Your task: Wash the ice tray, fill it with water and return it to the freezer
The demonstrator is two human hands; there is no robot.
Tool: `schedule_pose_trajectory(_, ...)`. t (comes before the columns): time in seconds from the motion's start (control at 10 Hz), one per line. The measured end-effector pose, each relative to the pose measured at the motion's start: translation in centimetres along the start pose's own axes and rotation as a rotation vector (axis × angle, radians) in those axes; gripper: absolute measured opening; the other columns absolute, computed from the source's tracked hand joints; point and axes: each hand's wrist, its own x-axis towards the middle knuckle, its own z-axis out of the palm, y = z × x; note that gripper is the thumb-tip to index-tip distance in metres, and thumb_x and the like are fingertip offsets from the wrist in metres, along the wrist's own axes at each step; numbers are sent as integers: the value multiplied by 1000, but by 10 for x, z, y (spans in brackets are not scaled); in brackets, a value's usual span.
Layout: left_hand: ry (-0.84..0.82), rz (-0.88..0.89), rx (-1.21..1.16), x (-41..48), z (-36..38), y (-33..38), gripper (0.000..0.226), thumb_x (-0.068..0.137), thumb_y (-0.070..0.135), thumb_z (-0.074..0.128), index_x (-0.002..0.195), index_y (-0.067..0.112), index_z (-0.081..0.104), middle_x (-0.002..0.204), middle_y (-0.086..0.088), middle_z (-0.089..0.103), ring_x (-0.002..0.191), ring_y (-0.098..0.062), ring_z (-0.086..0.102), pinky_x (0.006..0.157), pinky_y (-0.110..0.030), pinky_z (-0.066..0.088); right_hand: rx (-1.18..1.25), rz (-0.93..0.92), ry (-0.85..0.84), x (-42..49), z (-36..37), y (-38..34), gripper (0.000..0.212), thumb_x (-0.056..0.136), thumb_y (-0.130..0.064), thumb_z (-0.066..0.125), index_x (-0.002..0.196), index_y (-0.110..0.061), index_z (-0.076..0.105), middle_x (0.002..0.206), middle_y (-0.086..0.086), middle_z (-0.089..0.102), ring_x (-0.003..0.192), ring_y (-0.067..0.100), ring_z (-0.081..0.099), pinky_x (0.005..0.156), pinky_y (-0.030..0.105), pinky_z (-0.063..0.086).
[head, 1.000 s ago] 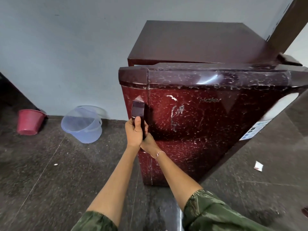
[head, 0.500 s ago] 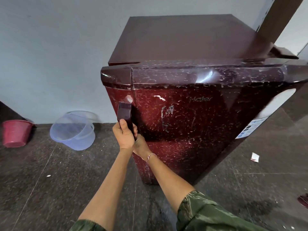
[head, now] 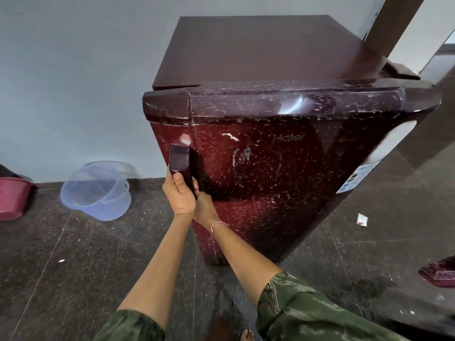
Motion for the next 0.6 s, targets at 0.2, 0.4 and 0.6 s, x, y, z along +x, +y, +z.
schedule_pose_trajectory(0.2,-12,131,251,-9,-11,7,76,87,69,17,112,5,49,59,11,54,49,-4,54,53,-11,44,-185,-176,50,-23,-5,8,38,91,-10,54,129,-6,51,112,17,66,103,30,64,88,32,50)
schedule_pose_trajectory(0.4,-72,-58,554,-70,-38,-29,46,101,38,28,132,7,41,123,-12,56,111,-30,55,84,-30,42,-455,-333,275,-60,-22,43,35,96,-10,43,130,-11,52,124,8,61,117,21,55,101,33,44)
schedule_pose_trajectory(0.6,-231,-260,781,-113,-25,-49,66,100,31,34,148,-4,6,157,-21,11,146,-30,10,118,-41,14,-685,-289,391,-81,-38,81,54,99,-35,28,147,-11,26,155,6,26,146,17,14,120,32,8)
